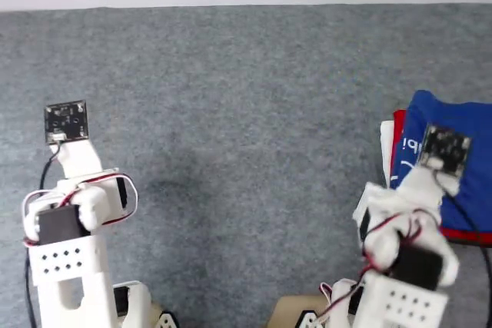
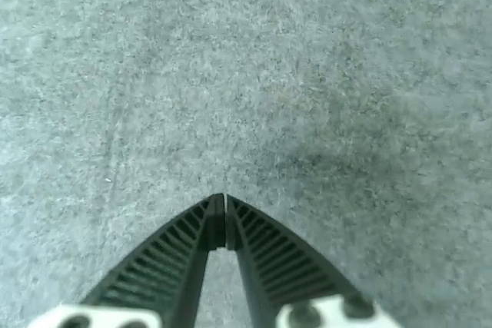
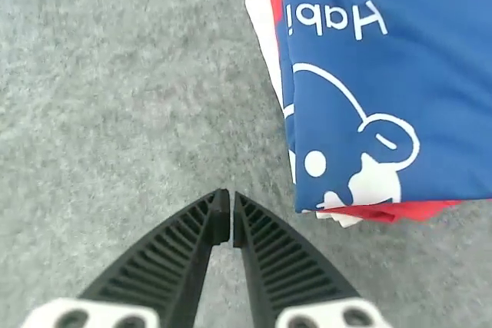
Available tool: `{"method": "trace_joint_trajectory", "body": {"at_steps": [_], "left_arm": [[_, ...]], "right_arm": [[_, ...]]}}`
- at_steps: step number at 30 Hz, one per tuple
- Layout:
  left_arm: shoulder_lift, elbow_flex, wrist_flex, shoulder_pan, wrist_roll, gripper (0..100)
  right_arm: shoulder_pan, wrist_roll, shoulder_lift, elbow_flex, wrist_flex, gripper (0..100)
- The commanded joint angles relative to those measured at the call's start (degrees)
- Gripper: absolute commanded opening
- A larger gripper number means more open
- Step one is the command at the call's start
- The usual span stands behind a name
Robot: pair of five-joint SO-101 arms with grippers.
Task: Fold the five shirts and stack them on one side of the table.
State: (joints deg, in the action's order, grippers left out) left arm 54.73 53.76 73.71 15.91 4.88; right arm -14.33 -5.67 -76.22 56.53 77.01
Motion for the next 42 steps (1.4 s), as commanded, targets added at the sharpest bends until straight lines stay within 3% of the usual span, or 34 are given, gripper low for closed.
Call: {"method": "trace_joint_trajectory", "body": {"at_steps": [1, 10, 19, 25, 42], "left_arm": [[0.7, 3.6, -5.7, -0.3, 0.5, 0], [0.7, 15.0, -17.2, -0.4, 0.3, 0], [0.7, 23.8, -24.4, -0.4, 0.2, 0], [0.7, 28.7, -32.0, -0.4, 0.2, 0], [0.7, 31.8, -38.6, -0.3, 0.5, 0]], "right_arm": [[1.5, 0.0, -9.6, 6.2, -2.7, 0.8], [7.0, 1.6, -22.6, 19.7, -2.9, 0.8], [9.1, 1.6, -27.6, 29.5, -3.6, 0.8], [10.1, 1.4, -27.6, 35.3, -9.3, 0.8], [10.0, 1.5, -27.6, 39.9, -12.5, 0.9]]}}
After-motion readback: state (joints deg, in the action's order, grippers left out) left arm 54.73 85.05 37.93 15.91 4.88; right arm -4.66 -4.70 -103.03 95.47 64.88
